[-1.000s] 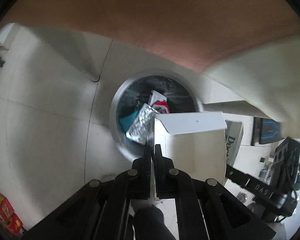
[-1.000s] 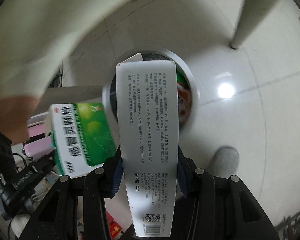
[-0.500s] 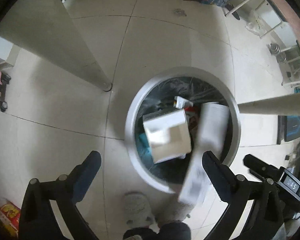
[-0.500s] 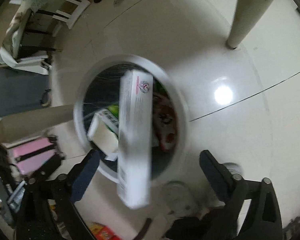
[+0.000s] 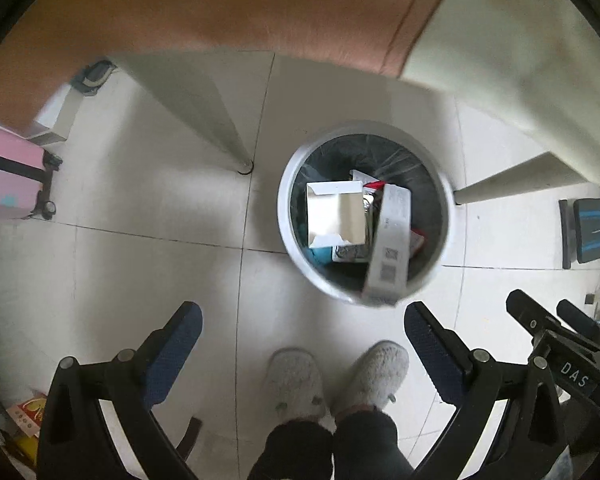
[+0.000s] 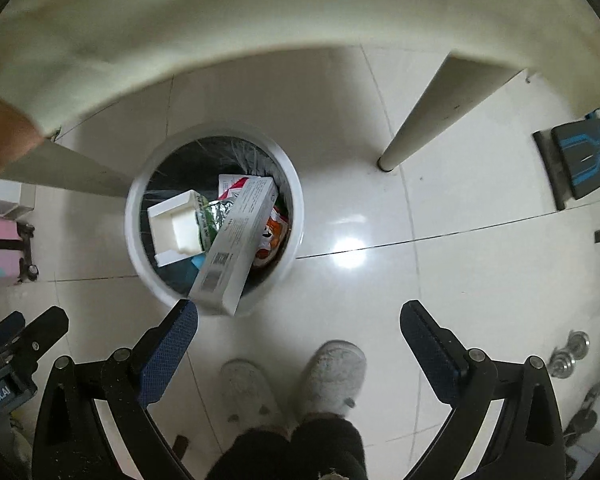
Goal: Collect trash
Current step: 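Open both tools over the bin, dropping both white boxes inside, then raise both tools back over the table toward the blue bag and medicine box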
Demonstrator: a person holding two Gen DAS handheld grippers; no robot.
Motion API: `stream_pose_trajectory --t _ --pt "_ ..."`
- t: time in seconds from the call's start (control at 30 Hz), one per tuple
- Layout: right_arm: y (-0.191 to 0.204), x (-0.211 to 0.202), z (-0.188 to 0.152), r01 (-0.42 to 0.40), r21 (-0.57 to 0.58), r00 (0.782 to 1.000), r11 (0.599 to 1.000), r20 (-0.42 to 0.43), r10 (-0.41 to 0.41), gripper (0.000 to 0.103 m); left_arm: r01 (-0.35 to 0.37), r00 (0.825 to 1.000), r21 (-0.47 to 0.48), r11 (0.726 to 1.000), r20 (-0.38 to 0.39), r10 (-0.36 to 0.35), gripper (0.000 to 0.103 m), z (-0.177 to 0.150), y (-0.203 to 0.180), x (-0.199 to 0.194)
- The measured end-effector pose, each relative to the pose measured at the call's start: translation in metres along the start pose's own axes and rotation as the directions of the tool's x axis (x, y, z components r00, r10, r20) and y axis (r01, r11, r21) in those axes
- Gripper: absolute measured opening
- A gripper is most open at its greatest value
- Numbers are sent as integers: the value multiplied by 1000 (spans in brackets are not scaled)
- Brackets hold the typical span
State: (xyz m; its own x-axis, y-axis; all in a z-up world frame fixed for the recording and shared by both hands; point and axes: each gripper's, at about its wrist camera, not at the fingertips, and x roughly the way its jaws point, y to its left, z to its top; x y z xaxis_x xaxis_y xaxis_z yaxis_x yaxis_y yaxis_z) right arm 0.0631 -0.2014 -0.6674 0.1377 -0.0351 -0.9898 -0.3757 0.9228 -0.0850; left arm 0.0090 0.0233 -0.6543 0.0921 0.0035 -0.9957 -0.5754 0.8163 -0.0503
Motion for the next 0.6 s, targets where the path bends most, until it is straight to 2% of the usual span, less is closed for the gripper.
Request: stream_pose_trajectory --t 0.3,0.5,0.6 --pt "1 -130 -22 22 -27 999 999 33 -22 102 -3 1000 27 1000 26 2 103 -23 2 -116" --pt "1 -239 -39 15 -26 999 1000 50 -14 102 13 999 61 998 50 -16 103 -34 1 -206" --pt "1 -293 -44 -11 -5 998 1000 55 11 102 -2 998 66 998 62 -2 103 -34 1 -246"
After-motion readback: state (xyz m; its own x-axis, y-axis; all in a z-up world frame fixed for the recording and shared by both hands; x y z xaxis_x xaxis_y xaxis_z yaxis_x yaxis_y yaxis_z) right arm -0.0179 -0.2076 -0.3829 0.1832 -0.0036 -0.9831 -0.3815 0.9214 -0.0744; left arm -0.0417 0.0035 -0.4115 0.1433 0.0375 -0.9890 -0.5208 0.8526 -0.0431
